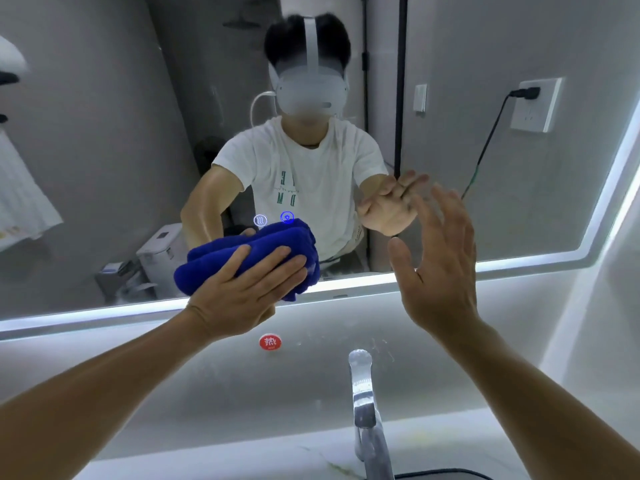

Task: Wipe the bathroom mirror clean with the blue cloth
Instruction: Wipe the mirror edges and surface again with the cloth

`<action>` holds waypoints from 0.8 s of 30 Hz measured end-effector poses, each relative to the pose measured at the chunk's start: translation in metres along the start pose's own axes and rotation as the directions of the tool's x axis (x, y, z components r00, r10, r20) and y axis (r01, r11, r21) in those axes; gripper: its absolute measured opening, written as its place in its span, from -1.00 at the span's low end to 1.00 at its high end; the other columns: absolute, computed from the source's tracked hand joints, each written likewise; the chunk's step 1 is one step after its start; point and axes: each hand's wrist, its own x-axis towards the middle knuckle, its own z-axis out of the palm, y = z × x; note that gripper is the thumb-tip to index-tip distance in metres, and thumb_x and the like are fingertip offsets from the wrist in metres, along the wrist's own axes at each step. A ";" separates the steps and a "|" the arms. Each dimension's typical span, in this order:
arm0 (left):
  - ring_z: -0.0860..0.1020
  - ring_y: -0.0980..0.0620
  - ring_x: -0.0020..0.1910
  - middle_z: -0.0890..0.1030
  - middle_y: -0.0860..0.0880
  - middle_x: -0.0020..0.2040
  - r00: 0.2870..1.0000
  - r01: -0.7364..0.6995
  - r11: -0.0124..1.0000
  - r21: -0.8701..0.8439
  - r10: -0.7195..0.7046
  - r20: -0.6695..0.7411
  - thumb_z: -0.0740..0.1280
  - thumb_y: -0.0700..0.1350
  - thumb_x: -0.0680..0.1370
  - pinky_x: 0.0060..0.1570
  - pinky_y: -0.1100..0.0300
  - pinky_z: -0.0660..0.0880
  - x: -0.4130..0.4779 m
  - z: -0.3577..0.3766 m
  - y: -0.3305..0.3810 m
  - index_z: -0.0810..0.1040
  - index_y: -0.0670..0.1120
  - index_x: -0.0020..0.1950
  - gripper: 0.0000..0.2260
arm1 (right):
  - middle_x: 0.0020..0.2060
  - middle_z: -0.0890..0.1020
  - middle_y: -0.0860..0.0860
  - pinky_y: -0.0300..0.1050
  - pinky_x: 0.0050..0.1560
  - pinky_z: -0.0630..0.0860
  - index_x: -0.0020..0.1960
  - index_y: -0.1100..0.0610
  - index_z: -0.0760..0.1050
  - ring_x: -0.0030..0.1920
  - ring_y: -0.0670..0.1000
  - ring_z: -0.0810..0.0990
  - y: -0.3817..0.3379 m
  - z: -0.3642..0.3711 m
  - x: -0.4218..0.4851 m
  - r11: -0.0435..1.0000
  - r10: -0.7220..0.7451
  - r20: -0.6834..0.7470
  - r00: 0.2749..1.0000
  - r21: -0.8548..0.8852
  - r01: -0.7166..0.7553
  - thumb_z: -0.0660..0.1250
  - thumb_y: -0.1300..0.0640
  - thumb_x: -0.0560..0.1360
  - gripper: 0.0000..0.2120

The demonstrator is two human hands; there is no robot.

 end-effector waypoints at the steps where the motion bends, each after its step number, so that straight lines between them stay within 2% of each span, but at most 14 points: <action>1: 0.07 -0.12 0.57 0.07 -0.08 0.61 1.000 0.012 1.000 -0.006 -0.012 -0.006 0.04 -0.03 0.62 0.49 -0.17 -0.02 0.013 -0.001 0.009 0.11 -0.10 0.59 -0.47 | 0.49 0.26 0.15 -0.11 0.49 0.02 0.47 0.19 0.29 0.53 0.14 0.13 0.004 0.001 -0.001 1.000 -0.001 -0.001 1.000 0.000 0.001 0.24 0.09 0.54 -0.48; 6: 0.10 -0.10 0.56 0.08 -0.07 0.61 0.999 0.039 0.998 -0.048 -0.040 -0.035 0.05 -0.03 0.59 0.46 -0.17 0.04 0.085 -0.001 0.053 0.09 -0.10 0.60 -0.44 | 0.44 0.35 0.21 0.12 0.47 0.20 0.42 0.27 0.36 0.49 0.20 0.23 0.046 -0.014 -0.006 0.999 0.024 -0.052 0.998 -0.032 -0.026 0.25 0.13 0.54 -0.52; 11: 0.08 -0.14 0.55 0.06 -0.11 0.59 0.998 0.015 0.996 -0.084 -0.020 -0.058 -0.05 -0.05 0.61 0.43 -0.16 0.12 0.176 -0.004 0.096 -0.04 -0.15 0.60 -0.44 | 0.45 0.33 0.16 0.11 0.47 0.18 0.42 0.26 0.37 0.51 0.15 0.20 0.096 -0.044 0.004 0.986 0.150 -0.111 0.982 -0.053 -0.156 0.23 0.09 0.54 -0.51; 14: 0.09 -0.12 0.55 0.09 -0.08 0.59 0.999 -0.024 0.992 -0.120 0.020 -0.037 0.06 0.01 0.57 0.40 -0.14 0.18 0.220 -0.006 0.126 -0.01 -0.14 0.60 -0.37 | 0.46 0.32 0.15 0.14 0.46 0.21 0.41 0.22 0.38 0.51 0.13 0.18 0.119 -0.060 0.005 0.981 0.170 -0.147 0.974 -0.072 -0.182 0.19 0.05 0.53 -0.51; 16: 0.11 -0.11 0.55 0.10 -0.06 0.59 0.998 -0.070 0.992 -0.103 0.069 -0.008 0.07 0.04 0.56 0.37 -0.13 0.18 0.233 -0.007 0.140 0.01 -0.12 0.60 -0.37 | 0.46 0.32 0.14 0.15 0.45 0.22 0.41 0.20 0.38 0.51 0.12 0.18 0.133 -0.067 0.005 0.976 0.183 -0.171 0.968 -0.087 -0.200 0.16 0.02 0.52 -0.50; 19: 0.13 -0.12 0.55 0.11 -0.08 0.60 0.987 -0.159 0.985 -0.065 0.159 0.007 -0.03 -0.04 0.58 0.35 -0.12 0.22 0.231 -0.005 0.142 0.00 -0.15 0.60 -0.42 | 0.46 0.32 0.14 0.11 0.46 0.21 0.40 0.20 0.39 0.51 0.12 0.19 0.139 -0.067 0.002 0.971 0.193 -0.185 0.964 -0.104 -0.214 0.15 0.00 0.53 -0.50; 24: 0.13 -0.15 0.55 0.10 -0.12 0.60 0.964 -0.266 0.964 -0.001 0.266 -0.003 -0.06 -0.10 0.58 0.36 -0.14 0.21 0.203 0.002 0.131 0.00 -0.18 0.59 -0.43 | 0.46 0.33 0.14 0.15 0.45 0.25 0.40 0.21 0.39 0.51 0.13 0.19 0.127 -0.053 -0.003 0.972 0.193 -0.140 0.971 -0.108 -0.209 0.20 0.05 0.54 -0.53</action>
